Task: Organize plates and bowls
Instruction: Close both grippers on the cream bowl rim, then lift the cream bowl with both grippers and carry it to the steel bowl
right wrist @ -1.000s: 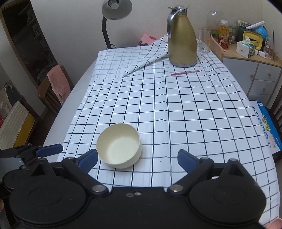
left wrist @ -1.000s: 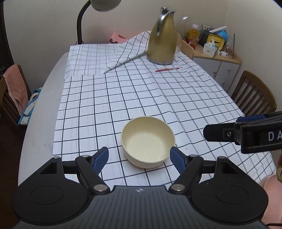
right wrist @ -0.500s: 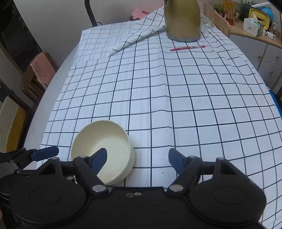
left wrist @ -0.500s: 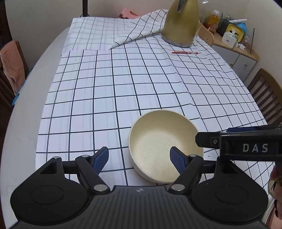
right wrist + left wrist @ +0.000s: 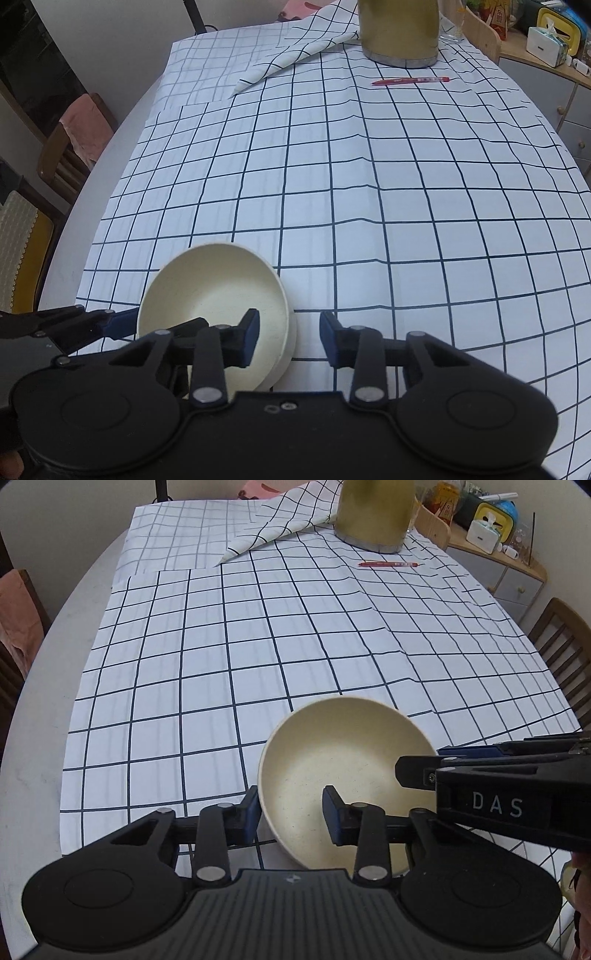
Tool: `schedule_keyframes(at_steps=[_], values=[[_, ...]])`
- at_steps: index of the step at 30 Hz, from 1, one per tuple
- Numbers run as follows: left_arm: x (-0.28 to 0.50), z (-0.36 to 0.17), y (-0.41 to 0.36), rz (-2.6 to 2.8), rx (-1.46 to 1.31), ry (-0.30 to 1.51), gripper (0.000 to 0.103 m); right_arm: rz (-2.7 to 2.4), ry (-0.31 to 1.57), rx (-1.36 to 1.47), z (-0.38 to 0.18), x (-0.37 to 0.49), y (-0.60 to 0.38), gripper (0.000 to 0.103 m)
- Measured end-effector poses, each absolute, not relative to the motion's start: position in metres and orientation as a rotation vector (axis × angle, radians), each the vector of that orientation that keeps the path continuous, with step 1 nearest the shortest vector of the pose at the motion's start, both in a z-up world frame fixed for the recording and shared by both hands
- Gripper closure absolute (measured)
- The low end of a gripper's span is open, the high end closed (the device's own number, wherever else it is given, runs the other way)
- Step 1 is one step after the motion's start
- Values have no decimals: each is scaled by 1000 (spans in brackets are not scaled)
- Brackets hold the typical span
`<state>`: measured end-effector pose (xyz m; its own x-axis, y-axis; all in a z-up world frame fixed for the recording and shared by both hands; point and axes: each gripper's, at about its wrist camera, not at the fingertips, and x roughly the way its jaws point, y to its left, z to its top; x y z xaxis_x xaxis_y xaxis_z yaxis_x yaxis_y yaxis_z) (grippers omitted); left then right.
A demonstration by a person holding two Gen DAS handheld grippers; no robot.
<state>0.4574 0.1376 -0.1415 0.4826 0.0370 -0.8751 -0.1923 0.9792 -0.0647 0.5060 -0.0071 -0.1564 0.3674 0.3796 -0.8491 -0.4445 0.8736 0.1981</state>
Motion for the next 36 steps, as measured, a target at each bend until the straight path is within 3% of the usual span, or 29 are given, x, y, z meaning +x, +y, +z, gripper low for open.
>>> schedule_keyframes(at_steps=[5, 7, 19, 36], values=[[459, -143, 143, 177, -174, 1079, 90, 527, 1073, -107, -159, 504, -1, 89], [459, -143, 144, 181, -167, 1086, 92, 521, 1071, -117, -160, 503, -1, 95], [444, -133, 137, 188, -159, 1097, 95, 515, 1062, -133, -153, 489, -5, 95], [374, -65, 103, 111, -123, 1041, 95, 471, 1015, -102, -95, 413, -38, 95]])
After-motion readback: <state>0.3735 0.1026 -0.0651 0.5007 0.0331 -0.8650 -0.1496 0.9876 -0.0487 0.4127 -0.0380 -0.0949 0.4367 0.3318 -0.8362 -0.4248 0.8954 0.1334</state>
